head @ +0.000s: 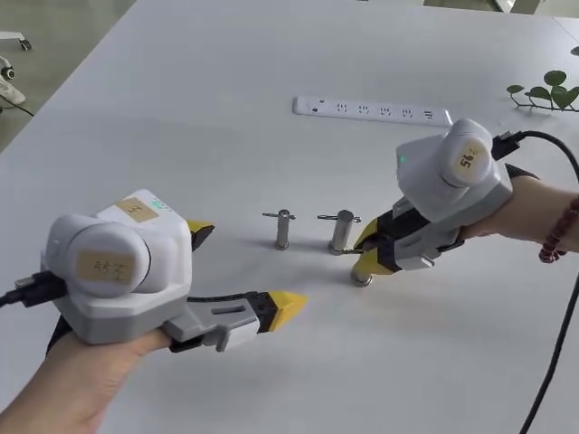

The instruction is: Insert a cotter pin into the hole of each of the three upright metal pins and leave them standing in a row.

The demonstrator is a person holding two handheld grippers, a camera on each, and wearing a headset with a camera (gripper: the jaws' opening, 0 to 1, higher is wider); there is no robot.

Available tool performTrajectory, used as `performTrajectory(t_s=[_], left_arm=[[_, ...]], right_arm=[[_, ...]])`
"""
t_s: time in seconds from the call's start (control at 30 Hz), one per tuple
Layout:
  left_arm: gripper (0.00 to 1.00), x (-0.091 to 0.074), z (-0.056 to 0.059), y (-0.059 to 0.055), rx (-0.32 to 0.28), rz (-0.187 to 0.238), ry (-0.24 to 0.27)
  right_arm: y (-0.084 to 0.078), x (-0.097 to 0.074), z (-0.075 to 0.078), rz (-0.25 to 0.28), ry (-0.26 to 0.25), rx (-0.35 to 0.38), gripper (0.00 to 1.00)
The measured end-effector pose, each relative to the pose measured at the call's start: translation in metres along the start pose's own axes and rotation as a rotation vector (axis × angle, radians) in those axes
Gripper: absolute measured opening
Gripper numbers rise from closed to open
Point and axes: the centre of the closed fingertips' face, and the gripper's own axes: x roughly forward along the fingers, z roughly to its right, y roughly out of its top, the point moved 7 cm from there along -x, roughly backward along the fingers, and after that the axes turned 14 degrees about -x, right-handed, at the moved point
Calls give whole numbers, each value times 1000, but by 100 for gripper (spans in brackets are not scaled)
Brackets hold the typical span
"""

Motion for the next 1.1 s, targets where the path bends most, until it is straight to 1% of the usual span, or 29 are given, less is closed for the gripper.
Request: performTrajectory(t_s=[0.13, 0.27, 0.37, 0.5, 0.63, 0.77, 0.93, 1.1], left_arm=[[80, 0, 1, -1, 2, -3, -1], [80, 0, 1, -1, -3, 0, 0], [80, 0, 0, -1, 4, -4, 3], [80, 0, 0, -1, 3, -3, 4], [79, 0, -1, -2, -1, -7, 6], [79, 0, -3, -2, -16, -4, 4], [78, 0, -5, -3, -20, -8, 8], [78, 0, -7, -5, -26, -12, 8]], right_arm=[[-4, -5, 4, -4, -13, 3, 8], [-10, -8, 7, -17, -22, 7, 8], [-15, -12, 10, -32, -29, 5, 8], [-20, -15, 14, -31, -45, 25, 8], [-24, -16, 17, -35, -52, 33, 8], [-29, -16, 20, -37, -50, 38, 8], [-30, -16, 25, -35, -60, 43, 9], [-32, -16, 27, -26, -50, 39, 9]])
